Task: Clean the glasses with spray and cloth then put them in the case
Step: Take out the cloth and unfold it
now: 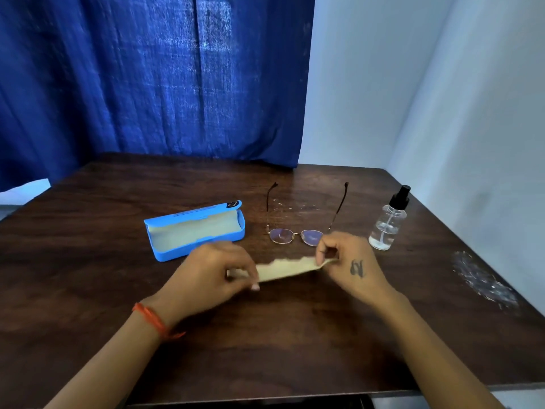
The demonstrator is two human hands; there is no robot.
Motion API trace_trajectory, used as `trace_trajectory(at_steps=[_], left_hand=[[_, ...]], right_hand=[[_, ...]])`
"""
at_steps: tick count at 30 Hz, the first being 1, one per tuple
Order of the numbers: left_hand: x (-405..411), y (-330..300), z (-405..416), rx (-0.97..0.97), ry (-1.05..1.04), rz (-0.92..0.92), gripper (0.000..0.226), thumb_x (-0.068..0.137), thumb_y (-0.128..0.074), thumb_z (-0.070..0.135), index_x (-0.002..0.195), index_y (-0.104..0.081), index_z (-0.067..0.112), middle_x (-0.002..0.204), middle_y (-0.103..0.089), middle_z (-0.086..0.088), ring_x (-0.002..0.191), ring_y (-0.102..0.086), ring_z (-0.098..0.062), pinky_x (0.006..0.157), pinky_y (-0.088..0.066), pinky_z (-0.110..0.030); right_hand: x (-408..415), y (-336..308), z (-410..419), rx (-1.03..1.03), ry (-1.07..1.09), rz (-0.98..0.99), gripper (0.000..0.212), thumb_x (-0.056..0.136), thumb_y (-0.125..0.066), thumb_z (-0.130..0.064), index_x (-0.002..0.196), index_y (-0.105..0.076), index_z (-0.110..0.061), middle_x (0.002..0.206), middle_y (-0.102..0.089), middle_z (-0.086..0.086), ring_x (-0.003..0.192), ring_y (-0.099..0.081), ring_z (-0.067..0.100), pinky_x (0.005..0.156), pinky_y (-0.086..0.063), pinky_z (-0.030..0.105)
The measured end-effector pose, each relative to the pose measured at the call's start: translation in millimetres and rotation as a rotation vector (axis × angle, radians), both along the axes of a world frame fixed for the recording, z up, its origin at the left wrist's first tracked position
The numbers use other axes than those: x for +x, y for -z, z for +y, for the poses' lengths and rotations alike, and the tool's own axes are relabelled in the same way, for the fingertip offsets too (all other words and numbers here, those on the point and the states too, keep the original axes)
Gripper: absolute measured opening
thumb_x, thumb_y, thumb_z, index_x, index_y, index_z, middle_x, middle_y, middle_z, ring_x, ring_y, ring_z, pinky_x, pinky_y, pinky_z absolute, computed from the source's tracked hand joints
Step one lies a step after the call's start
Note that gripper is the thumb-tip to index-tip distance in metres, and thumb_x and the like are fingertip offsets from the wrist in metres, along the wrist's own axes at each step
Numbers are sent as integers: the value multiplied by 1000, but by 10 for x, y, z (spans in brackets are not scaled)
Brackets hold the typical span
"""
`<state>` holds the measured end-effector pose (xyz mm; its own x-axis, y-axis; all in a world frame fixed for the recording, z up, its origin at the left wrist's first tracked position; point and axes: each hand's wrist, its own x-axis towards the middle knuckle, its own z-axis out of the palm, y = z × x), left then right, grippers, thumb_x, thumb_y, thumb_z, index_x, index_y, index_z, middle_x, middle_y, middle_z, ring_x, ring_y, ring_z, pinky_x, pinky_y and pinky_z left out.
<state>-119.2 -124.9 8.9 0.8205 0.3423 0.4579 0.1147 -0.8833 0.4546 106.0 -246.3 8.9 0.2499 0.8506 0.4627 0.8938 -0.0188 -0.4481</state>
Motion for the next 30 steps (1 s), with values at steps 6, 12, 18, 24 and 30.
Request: trace_trajectory(at_steps=[6,12,18,24,30], left_hand=[[3,34,-121,-320,52,125,16,70,-74,41,80,-73,29,78,-71,11,73,-63,-5,60,-45,-13],[373,-82,-61,-191,24,83,15,85,-63,19,96,-70,24,93,-68,12,79,-55,8,64,-36,-3],[896,-112,29,-65,162,350,72,82,-50,-6,136,-35,40,138,-46,9,121,-35,-11,102,-34,-30],[1013,-92,163,161,141,200,28,77,-65,7,102,-68,19,97,-67,-3,97,-53,-17,84,-48,-39],[620,127,222,120,143,41,22,70,-62,-5,76,-69,15,81,-67,-1,80,-56,-6,71,-39,-8]], right_hand=[[-14,79,-201,-225,223,26,19,71,-74,-20,76,-71,-38,78,-53,-10,70,-52,7,64,-36,25],[-13,-36,-177,-266,136,202,18,85,-62,-25,89,-70,-41,52,-65,-14,39,-59,3,58,-44,15],[16,-67,-176,-83,-130,319,25,70,-60,-17,81,-75,-33,66,-72,4,59,-62,24,58,-47,34],[-62,-120,-143,2,-145,96,16,72,-74,-22,86,-75,-29,77,-73,-10,68,-66,4,64,-51,21],[-377,100,-142,20,-117,-181,38,70,-63,-9,98,-51,-30,75,-69,-6,68,-64,18,58,-53,32]])
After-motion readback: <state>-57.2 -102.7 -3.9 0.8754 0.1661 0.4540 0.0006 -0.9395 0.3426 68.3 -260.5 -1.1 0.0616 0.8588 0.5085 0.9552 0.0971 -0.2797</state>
